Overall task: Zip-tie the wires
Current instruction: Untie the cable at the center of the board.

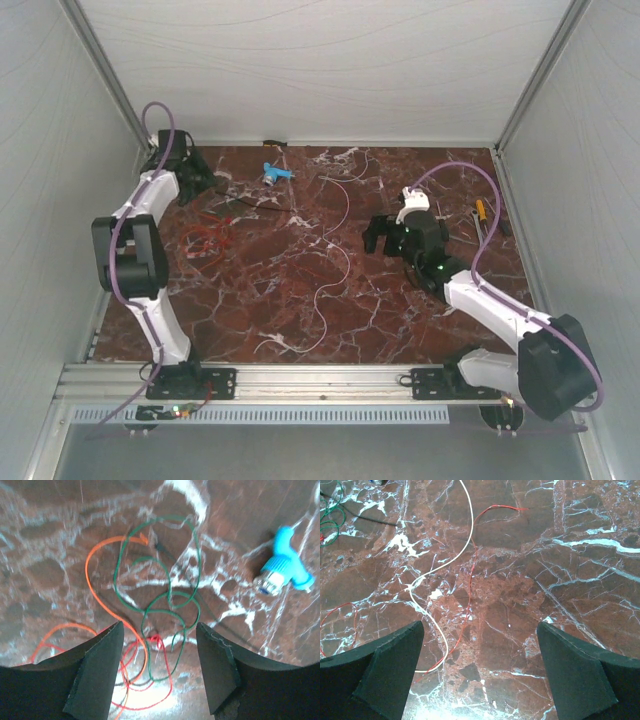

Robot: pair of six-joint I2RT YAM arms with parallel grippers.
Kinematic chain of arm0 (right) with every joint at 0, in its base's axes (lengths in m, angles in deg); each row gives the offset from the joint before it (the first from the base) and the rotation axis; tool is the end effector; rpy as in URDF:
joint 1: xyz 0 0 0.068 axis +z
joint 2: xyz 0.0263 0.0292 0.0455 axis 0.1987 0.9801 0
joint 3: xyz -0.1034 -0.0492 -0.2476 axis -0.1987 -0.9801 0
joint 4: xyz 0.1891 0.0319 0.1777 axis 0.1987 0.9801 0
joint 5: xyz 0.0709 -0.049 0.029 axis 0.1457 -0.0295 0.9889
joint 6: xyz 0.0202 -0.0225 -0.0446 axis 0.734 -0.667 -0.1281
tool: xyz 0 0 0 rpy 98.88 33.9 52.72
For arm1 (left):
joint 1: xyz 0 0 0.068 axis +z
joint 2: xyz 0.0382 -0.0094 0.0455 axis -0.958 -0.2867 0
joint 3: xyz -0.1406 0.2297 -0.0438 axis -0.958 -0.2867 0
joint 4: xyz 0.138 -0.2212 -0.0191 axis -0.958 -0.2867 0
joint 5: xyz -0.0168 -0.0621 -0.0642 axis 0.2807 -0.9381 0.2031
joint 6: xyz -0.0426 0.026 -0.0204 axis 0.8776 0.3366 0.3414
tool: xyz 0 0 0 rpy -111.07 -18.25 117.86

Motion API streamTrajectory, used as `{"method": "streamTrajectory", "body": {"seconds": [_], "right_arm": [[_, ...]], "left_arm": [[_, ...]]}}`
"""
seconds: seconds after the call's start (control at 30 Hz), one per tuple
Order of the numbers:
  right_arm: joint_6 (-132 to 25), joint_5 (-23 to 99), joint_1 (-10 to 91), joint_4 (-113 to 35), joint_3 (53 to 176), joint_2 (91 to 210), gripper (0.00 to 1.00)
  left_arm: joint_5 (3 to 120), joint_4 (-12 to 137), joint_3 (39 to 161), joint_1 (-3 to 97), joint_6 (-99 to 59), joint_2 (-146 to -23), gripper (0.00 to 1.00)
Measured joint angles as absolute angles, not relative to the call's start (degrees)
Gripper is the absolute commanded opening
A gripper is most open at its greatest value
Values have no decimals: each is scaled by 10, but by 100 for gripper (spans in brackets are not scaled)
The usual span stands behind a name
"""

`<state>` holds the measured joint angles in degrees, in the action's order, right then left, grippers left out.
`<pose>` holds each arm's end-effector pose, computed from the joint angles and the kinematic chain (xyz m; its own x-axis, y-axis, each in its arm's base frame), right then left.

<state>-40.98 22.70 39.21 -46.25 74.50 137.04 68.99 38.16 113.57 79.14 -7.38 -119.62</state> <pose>0.2302 0.1156 0.2343 -0.4668 0.1219 -0.8759 -0.2104 0.9467 0.2439 0.4323 0.0435 0.2370 -0.6138 -0.4801 -0.6267 -0.3836 0.8752 -0.2947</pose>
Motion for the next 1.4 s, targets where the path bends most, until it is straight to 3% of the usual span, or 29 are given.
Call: {"method": "streamTrajectory", "body": {"seconds": [0.5, 0.87, 1.27, 1.4], "right_arm": [[-410, 228, 392, -454, 764, 1395, 94], [-410, 229, 392, -454, 765, 1395, 94], [-410, 229, 392, -454, 765, 1395, 94], [-410, 229, 392, -454, 765, 1395, 94]], "left_arm": [[706, 377, 955, 761, 46, -1121, 48], [685, 428, 944, 769, 78, -1121, 28], [677, 444, 944, 777, 78, -1140, 25], [669, 444, 944, 777, 79, -1158, 20]]}}
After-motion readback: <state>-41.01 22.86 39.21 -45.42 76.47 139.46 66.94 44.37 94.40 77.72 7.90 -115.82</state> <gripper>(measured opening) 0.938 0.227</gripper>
